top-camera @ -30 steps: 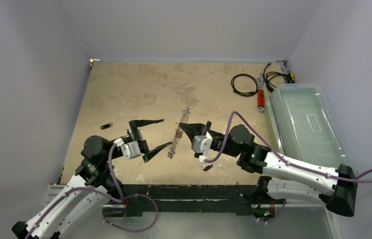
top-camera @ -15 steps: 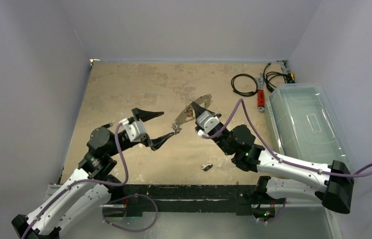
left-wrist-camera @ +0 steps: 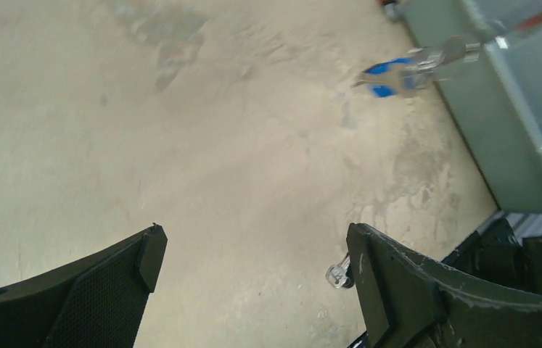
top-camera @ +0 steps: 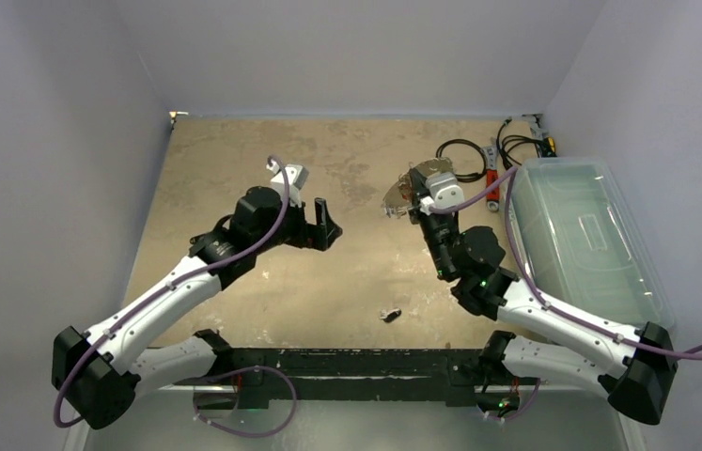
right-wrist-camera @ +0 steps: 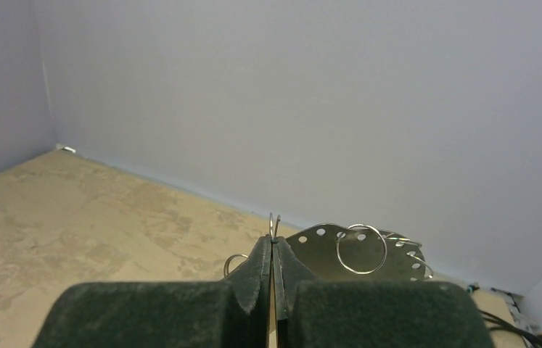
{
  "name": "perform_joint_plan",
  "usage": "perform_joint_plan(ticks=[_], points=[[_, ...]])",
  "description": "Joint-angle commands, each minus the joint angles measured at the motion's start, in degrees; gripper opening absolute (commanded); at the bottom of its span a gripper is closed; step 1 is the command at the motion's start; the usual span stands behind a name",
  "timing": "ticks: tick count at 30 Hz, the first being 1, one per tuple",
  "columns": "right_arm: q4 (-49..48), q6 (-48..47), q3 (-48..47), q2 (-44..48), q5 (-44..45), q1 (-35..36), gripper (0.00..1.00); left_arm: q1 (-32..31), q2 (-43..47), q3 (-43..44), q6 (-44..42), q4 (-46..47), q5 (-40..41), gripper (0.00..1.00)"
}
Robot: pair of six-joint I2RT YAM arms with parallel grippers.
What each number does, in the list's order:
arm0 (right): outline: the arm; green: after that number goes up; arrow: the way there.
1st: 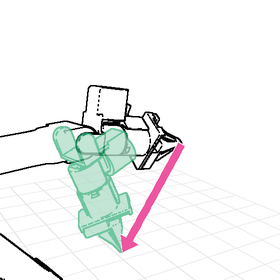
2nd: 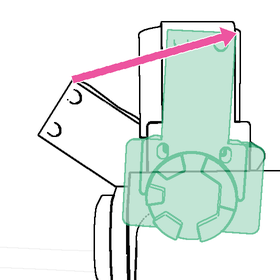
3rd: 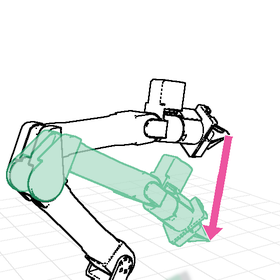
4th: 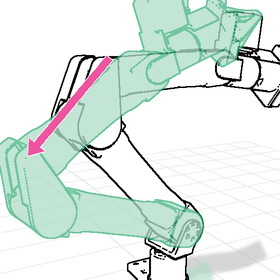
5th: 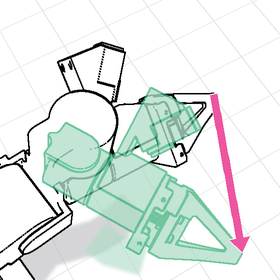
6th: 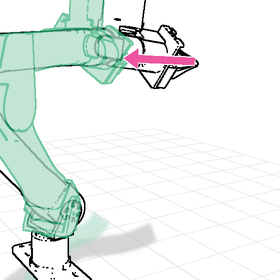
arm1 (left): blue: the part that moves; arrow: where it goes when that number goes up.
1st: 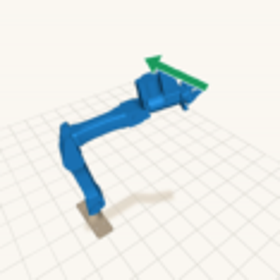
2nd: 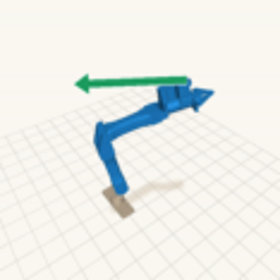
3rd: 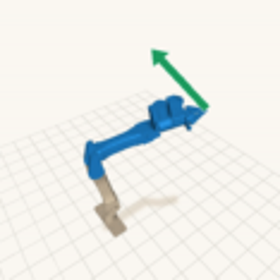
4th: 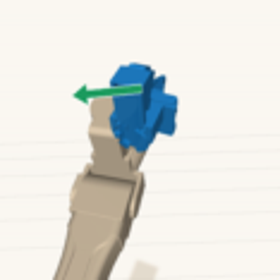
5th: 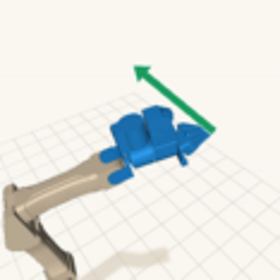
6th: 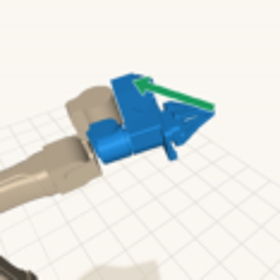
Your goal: Put the keys on the keyring
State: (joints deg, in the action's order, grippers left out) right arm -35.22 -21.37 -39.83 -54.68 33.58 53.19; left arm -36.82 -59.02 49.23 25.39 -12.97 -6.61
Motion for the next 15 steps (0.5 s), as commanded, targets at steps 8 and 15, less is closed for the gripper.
perform_joint_plan(ticks=[8, 15], points=[[-2.62, 3.11, -1.55, 1.97, 6.40, -0.19, 0.00, -0.09, 4.99, -1.97, 19.10, -5.82, 13.97, 0.99], [-4.17, 1.65, -1.04, 1.33, 12.44, -0.43, 0.00, -7.88, -4.27, 7.69, 26.25, -19.47, 13.30, 0.97]])
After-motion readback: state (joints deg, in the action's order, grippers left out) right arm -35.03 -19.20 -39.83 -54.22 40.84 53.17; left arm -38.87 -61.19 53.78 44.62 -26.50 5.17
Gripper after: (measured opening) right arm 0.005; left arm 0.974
